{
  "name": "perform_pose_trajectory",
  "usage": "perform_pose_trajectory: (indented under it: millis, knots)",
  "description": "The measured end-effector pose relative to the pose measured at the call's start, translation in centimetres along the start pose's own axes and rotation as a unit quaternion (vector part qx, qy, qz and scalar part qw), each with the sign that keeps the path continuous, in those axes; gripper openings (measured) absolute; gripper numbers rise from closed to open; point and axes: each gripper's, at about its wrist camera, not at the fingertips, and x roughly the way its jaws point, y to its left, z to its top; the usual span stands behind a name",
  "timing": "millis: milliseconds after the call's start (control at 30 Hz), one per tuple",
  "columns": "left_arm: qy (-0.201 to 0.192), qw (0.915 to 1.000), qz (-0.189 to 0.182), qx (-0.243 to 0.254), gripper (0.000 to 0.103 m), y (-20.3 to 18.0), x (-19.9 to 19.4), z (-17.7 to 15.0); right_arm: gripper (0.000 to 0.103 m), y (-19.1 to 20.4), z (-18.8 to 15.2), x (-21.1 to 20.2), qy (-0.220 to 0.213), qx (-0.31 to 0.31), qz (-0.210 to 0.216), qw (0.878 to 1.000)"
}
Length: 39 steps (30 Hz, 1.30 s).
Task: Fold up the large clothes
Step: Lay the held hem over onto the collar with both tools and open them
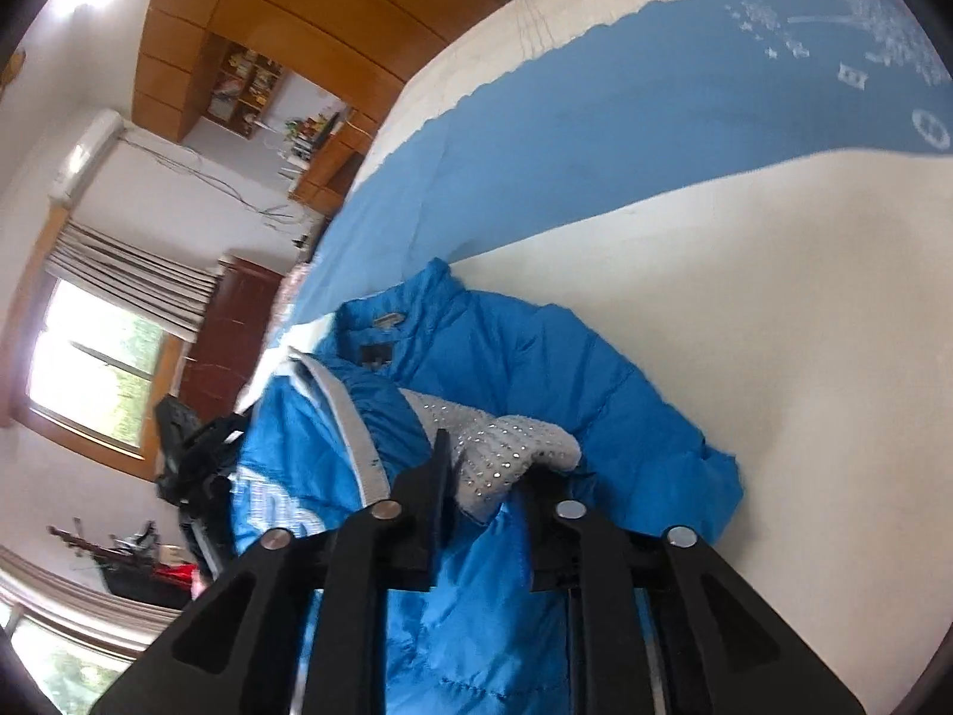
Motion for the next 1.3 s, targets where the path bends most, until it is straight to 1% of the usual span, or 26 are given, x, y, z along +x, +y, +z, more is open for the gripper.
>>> perform_pose_trajectory:
  millis: [33, 67, 100, 133, 233, 267, 300, 333, 400, 467, 567, 633, 667, 700, 733, 767, 800, 833, 867, 900, 1000, 1100, 1133, 1200, 1233, 1300]
  knots:
    - [0.001, 1.0, -0.007, 0.003, 0.025, -0.1, -0.5, -0.1, 0.023, -0.1, -0.2, -0.5, -0.002, 0.001, 0.012, 1.0]
    - [-0.001, 0.9998, -0.019, 0.006, 0.036, -0.2, -1.3, -0.3, 0.023, 0.0, -0.5, -1.0, -0.003, -0.001, 0.019, 1.0]
    - [-0.005, 0.9995, -0.029, 0.007, 0.052, -0.2, -2.1, -0.4, 0.026, 0.2, -0.6, -1.4, -0.005, -0.003, 0.022, 1.0]
    - [-0.012, 0.9991, -0.04, 0.009, 0.056, -0.3, -3.4, -0.7, 0.028, 0.5, -1.0, -1.9, -0.009, -0.009, 0.027, 1.0]
    - [-0.028, 0.9987, -0.03, 0.03, 0.057, -0.5, -5.7, -1.5, 0.032, 1.3, -1.8, -2.8, -0.016, -0.026, 0.026, 0.999]
    - [-0.037, 0.9983, -0.016, 0.043, 0.057, -0.6, -6.7, -2.1, 0.033, 1.5, -2.0, -2.9, -0.017, -0.03, 0.024, 0.999]
    - [-0.043, 0.9975, 0.003, 0.055, 0.058, -0.6, -7.4, -2.7, 0.038, 1.7, -2.2, -3.1, -0.02, -0.035, 0.021, 0.999]
    - [-0.048, 0.9961, 0.026, 0.07, 0.058, -0.6, -7.9, -3.3, 0.049, 1.9, -2.4, -3.5, -0.027, -0.042, 0.016, 0.999]
    - [-0.052, 0.993, 0.058, 0.089, 0.058, -0.6, -8.2, -4.3, 0.056, 2.2, -2.7, -4.1, -0.04, -0.053, 0.002, 0.998]
    - [-0.05, 0.9892, 0.088, 0.107, 0.058, -0.3, -8.2, -5.3, 0.056, 2.8, -3.3, -4.8, -0.05, -0.072, -0.015, 0.996]
    - [-0.042, 0.9849, 0.111, 0.126, 0.058, 0.1, -7.7, -6.4, 0.056, 3.4, -4.0, -4.6, -0.047, -0.093, -0.066, 0.992]
    - [-0.037, 0.9856, 0.105, 0.127, 0.058, 0.4, -7.5, -6.8, 0.056, 3.3, -4.4, -3.6, -0.034, -0.096, -0.099, 0.99]
    - [-0.032, 0.9865, 0.098, 0.127, 0.058, 0.3, -7.1, -7.0, 0.056, 3.3, -4.6, -3.1, -0.029, -0.1, -0.109, 0.989]
    - [-0.03, 0.9868, 0.094, 0.128, 0.057, 0.2, -6.9, -7.2, 0.056, 3.2, -4.7, -2.4, -0.022, -0.103, -0.114, 0.988]
    - [-0.029, 0.9867, 0.093, 0.131, 0.056, 0.0, -6.7, -7.5, 0.049, 3.1, -4.7, -1.9, -0.018, -0.104, -0.119, 0.987]
    - [-0.03, 0.9847, 0.103, 0.137, 0.051, -0.3, -6.3, -7.7, 0.044, 3.0, -4.8, -1.2, -0.015, -0.106, -0.131, 0.986]
    - [-0.032, 0.9826, 0.114, 0.143, 0.035, -0.7, -5.9, -7.7, 0.032, 3.3, -4.8, -0.8, -0.018, -0.113, -0.152, 0.982]
    - [-0.032, 0.981, 0.119, 0.15, 0.029, -1.0, -5.7, -8.0, 0.019, 3.5, -4.9, -0.7, -0.024, -0.119, -0.159, 0.98]
    - [-0.036, 0.9808, 0.118, 0.151, 0.019, -1.2, -5.7, -8.2, 0.015, 3.9, -5.0, -0.7, -0.03, -0.126, -0.157, 0.979]
    - [-0.042, 0.9809, 0.116, 0.151, 0.013, -1.4, -5.9, -8.3, 0.011, 4.3, -5.2, -0.9, -0.035, -0.13, -0.153, 0.979]
    - [-0.081, 0.9796, 0.104, 0.151, 0.008, -2.0, -7.3, -8.2, 0.009, 5.8, -4.8, -2.0, -0.068, -0.141, -0.146, 0.977]
    - [-0.12, 0.9795, 0.085, 0.137, 0.008, -2.3, -8.7, -7.4, 0.009, 6.3, -3.7, -2.8, -0.09, -0.131, -0.14, 0.977]
    - [-0.126, 0.9796, 0.083, 0.132, 0.008, -2.4, -8.7, -7.0, 0.009, 6.3, -3.3, -2.8, -0.095, -0.124, -0.141, 0.978]
    - [-0.125, 0.9799, 0.086, 0.13, 0.008, -2.4, -8.2, -6.3, 0.009, 5.8, -2.5, -2.2, -0.095, -0.113, -0.145, 0.978]
    - [-0.118, 0.9802, 0.092, 0.129, 0.008, -2.4, -7.6, -6.0, 0.009, 5.2, -2.2, -1.6, -0.091, -0.105, -0.152, 0.979]
    - [-0.09, 0.9823, 0.109, 0.123, 0.009, -1.7, -5.7, -5.4, 0.009, 3.9, -1.8, -0.7, -0.081, -0.091, -0.162, 0.979]
